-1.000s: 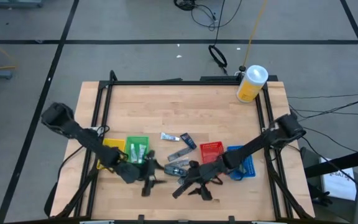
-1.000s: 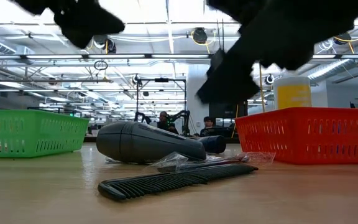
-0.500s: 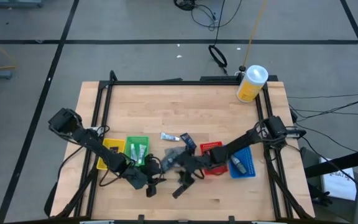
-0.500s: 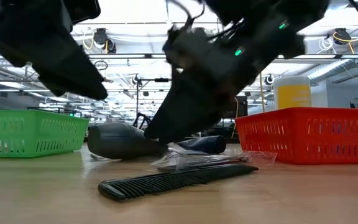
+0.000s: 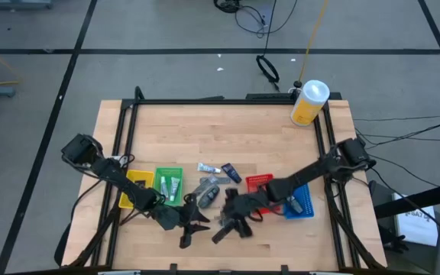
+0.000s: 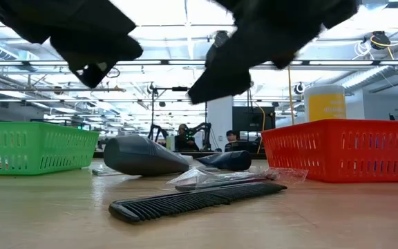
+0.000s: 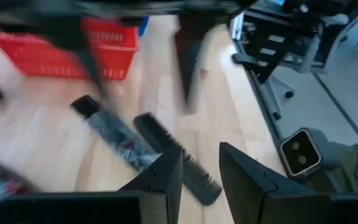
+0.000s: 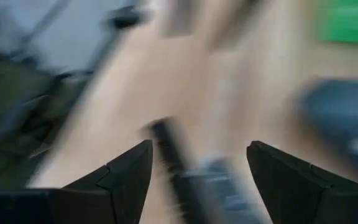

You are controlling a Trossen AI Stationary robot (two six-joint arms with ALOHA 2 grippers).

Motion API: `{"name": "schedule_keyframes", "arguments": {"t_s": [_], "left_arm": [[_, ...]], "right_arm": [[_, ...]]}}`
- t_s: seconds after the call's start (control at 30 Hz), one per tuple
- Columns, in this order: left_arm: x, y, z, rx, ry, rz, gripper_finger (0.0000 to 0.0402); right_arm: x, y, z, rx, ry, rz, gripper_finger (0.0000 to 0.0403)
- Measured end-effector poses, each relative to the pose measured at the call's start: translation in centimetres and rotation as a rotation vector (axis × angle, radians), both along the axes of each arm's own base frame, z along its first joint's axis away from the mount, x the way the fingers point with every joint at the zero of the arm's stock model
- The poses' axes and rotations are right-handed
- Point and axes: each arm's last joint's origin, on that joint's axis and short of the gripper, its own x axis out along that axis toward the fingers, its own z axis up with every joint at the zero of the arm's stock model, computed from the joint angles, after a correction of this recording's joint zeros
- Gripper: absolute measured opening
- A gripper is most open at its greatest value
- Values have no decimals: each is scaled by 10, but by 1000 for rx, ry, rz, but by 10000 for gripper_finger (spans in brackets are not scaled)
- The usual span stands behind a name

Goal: Pick & Place Travel size toiletries
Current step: Put the black comb into the red bin

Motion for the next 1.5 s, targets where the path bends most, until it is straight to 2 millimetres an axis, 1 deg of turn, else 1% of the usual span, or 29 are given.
{"name": "schedule_keyframes", "arguments": {"t_s": [0.07,0.13,0.17,0.27,0.4,0.5,0.57,0.7,0.8,0.93,1.0,1.17,1.23,1.33,1.4,1.5], "left_arm": [[6,0,-1,-3,-7,-18,93],[12,-1,-6,-7,7,-49,85],[15,-3,-9,-11,16,-63,81],[24,-8,-18,2,38,-68,70],[30,-11,-25,4,54,-62,56],[29,-14,-26,-16,67,-58,46],[27,-18,-26,-24,67,-84,40],[21,-27,-26,-42,75,-135,31],[18,-31,-26,-43,75,-145,24],[18,-31,-26,-59,89,-134,9],[18,-30,-27,-64,99,-128,3],[18,-29,-27,-44,87,-84,10],[20,-30,-30,-35,75,-94,15],[23,-33,-41,-32,76,-133,15],[26,-36,-47,-35,92,-149,10],[33,-42,-52,-41,98,-160,2]], "right_arm": [[-6,13,-1,20,15,91,254],[-11,25,-6,20,32,132,254],[-12,30,-12,4,36,133,253],[-17,42,-30,-123,49,91,254],[-14,50,-41,-140,5,68,254],[-14,52,-51,-148,26,59,254],[-13,50,-56,-158,38,11,254],[-9,43,-55,-129,49,-44,254],[-6,37,-59,-114,72,-79,254],[-3,34,-59,-86,70,-108,254],[-1,34,-63,-59,65,-121,254],[1,35,-69,-11,76,-129,254],[3,35,-71,-4,67,-182,254],[5,34,-69,-8,15,-265,254],[8,33,-68,-20,-27,-312,254],[9,30,-66,-72,-71,-396,254]]}}
